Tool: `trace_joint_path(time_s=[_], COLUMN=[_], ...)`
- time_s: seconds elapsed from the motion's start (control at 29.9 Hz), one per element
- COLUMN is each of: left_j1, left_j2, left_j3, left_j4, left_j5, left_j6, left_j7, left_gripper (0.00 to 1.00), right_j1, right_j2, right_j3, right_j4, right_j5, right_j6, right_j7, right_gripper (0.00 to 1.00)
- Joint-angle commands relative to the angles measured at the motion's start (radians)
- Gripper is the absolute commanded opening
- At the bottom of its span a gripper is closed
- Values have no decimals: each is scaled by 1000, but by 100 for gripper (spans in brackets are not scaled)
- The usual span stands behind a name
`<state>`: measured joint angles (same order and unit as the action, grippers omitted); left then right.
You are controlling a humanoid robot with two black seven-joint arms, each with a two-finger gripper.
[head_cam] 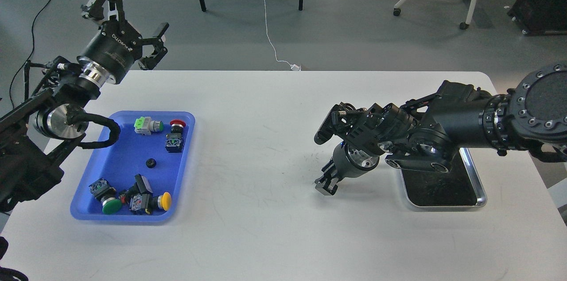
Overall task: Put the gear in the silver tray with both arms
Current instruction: 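Lower the right gripper onto the black gear and grasp it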
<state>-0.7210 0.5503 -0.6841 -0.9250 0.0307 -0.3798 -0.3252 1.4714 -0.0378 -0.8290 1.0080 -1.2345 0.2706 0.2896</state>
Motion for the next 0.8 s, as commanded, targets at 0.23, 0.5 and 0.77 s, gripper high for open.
trace_joint_path(time_s=[0.23,0.5,0.77], left_j1=[0,0,-1], left_j2=[0,-3,0], left_j3=[0,-2,-5], left_j4=[0,0,0], left_j5=[1,1,0], left_j6=[1,1,1], left_j7=[0,0,-2], left_gripper=[98,98,98], right_j1=[-2,-2,38], right_j2=[-10,-17,-34], right_j3=[-7,-7,1], right_j4=[6,27,37], right_j5=[0,0,0], right_j6=[-1,-2,-7], right_j7=[-1,10,22], right_gripper=[36,25,20])
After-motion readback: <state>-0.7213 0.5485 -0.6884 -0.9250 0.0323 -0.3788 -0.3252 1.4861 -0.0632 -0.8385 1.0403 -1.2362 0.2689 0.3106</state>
